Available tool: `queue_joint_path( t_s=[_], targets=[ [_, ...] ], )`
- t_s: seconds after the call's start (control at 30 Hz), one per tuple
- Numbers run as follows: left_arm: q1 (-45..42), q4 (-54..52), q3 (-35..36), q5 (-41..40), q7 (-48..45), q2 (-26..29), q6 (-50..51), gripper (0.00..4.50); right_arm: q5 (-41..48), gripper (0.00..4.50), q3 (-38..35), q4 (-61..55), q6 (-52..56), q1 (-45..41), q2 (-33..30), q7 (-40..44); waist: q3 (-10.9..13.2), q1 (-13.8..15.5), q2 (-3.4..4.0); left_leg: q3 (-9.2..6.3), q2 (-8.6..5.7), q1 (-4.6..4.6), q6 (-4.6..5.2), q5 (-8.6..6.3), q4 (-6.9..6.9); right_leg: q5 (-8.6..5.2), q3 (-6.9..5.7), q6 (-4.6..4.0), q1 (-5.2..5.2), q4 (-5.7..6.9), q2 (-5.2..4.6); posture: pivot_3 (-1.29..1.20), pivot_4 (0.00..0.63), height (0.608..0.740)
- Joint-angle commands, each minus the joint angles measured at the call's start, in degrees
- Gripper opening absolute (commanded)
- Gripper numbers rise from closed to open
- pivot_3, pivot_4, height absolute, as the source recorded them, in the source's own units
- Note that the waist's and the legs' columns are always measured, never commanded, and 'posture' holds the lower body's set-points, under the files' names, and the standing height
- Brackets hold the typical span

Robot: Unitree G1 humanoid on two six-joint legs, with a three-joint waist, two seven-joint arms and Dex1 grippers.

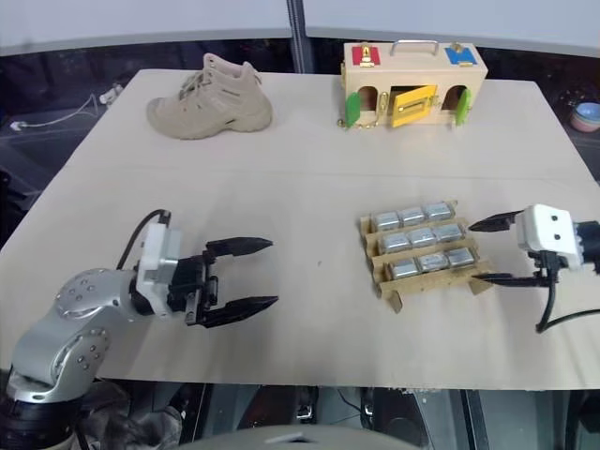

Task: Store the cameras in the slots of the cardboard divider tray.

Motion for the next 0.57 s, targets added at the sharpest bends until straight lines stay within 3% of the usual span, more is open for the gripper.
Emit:
queue_joint_path(
  t_s=[0.03, 0.07, 0.23, 0.37, 0.57],
  targets=[
    [0.16, 1.0, 1.73, -0.67, 2.91, -0.92, 0.09, 4.5, 9.1, 4.05, -16.17, -19.27, 18.05, 13.97, 2.27, -12.93, 0.0, -0.06, 0.01, -0.01, 0.0, 0.01, -0.01, -0.01, -0.05, 0.0, 0.0, 0.0, 0.03, -0.01, 0.0, 0.0, 0.15, 0.74],
    [0.35, 1.28, 2.19, -1.05, 3.72, -1.23, 0.35, 4.5, 10.4, 4.29, -20.04, -24.56, 21.3, 19.09, 4.94, -16.52, 0.0, -0.13, -0.03, 0.0, 0.0, 0.04, -0.01, -0.01, -0.08, 0.0, 0.01, 0.02, 0.02, -0.03, 0.0, 0.0, 0.15, 0.74],
    [2.54, 1.43, 4.7, 1.11, 9.98, -3.37, -0.26, 4.5, 7.24, 4.29, -30.47, -37.03, 25.71, 33.73, 19.96, -30.08, -0.05, -0.17, -0.07, 0.03, 0.01, 0.01, 0.03, -0.05, -0.16, -0.13, 0.02, 0.32, 0.04, -0.17, 0.02, 0.0, 0.15, 0.74],
    [7.97, -0.69, 7.47, 0.95, 11.48, -2.15, 0.99, 4.5, 3.25, 4.29, -36.42, -37.14, 24.73, 43.65, 26.19, -29.42, -0.06, -0.29, -0.09, 0.03, 0.01, 0.01, 0.07, -0.08, -0.23, -0.09, 0.03, 0.38, 0.08, -0.39, 0.04, 0.0, 0.15, 0.74],
    [13.49, -1.49, 10.46, 0.81, 11.38, -0.32, 1.55, 4.5, 0.39, 4.29, -39.72, -34.02, 22.32, 47.26, 29.28, -26.59, -0.07, -0.54, -0.08, 0.07, 0.01, 0.11, 0.23, -0.16, -0.38, -0.1, 0.04, 0.36, 0.08, -0.44, 0.07, 0.0, 0.15, 0.74]
  ],
)
